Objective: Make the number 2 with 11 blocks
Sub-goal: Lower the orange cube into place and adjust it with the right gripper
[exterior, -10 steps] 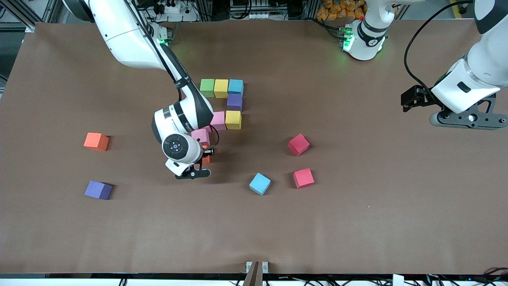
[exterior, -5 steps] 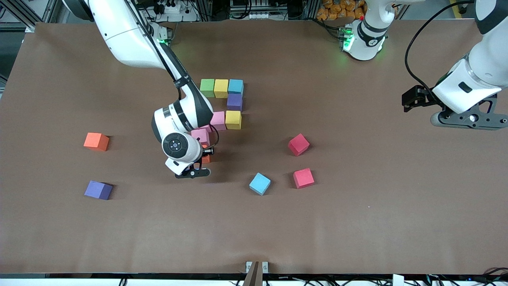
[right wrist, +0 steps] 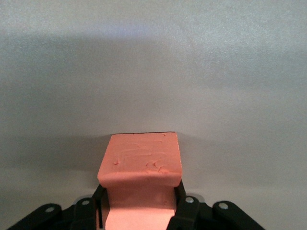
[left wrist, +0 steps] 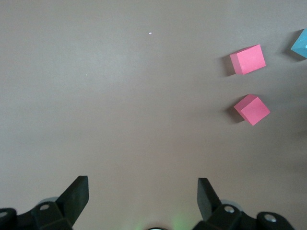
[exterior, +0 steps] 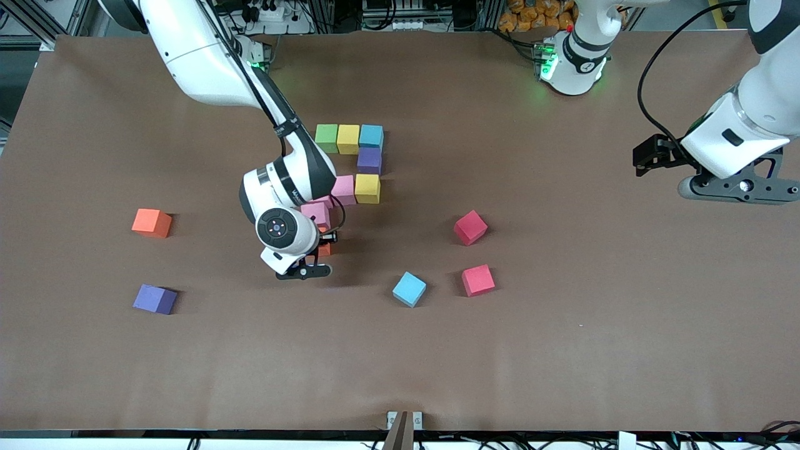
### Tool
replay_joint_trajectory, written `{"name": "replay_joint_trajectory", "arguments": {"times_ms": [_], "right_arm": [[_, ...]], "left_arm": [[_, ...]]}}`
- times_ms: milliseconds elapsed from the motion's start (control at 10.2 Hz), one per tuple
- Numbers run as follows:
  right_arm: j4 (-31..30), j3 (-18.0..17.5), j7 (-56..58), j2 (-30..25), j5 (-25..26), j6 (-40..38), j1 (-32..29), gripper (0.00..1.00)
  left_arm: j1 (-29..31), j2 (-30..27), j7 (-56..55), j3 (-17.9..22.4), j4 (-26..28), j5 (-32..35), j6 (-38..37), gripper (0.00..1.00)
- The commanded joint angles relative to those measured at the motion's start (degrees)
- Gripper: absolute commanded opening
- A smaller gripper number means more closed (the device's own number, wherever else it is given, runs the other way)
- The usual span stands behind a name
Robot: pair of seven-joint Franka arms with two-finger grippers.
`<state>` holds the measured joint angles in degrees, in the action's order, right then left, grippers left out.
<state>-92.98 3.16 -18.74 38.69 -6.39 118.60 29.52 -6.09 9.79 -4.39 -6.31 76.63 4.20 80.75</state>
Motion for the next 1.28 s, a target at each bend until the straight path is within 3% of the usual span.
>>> {"name": "replay_joint_trajectory", "arguments": {"times_ms": [0, 393, 589, 688, 786, 1179], "right_arm": [[-4.3, -0.7, -1.6, -1.4, 0.9, 1.7, 0.2, 0.00], [-4.6, -1.1, -1.6, -1.5, 0.9, 1.6, 0.2, 0.00], [-4.6, -1.1, -1.6, -1.5, 0.9, 1.6, 0.2, 0.19], [-4.6, -1.1, -1.6, -1.5, 0.9, 1.6, 0.2, 0.45], [-4.6, -1.1, -1.7, -1.5, 0.9, 1.7, 0.2, 0.99], [-4.5, -1.1, -1.7, -1.7, 0.9, 1.6, 0.2, 1.00]], "left_arm": [[0.1, -0.8, 1.0, 0.2, 0.4, -0.8, -0.7, 1.00], [0.1, -0.9, 1.0, 0.2, 0.4, -0.8, -0.7, 1.00], [0.1, -0.9, 1.0, 0.2, 0.4, -0.8, -0.7, 1.00], [0.1, -0.9, 1.1, 0.2, 0.4, -0.8, -0.7, 1.00], [0.1, -0.8, 1.1, 0.2, 0.4, -0.9, -0.7, 1.00], [0.1, -0.8, 1.0, 0.2, 0.4, -0.9, -0.7, 1.00]]}}
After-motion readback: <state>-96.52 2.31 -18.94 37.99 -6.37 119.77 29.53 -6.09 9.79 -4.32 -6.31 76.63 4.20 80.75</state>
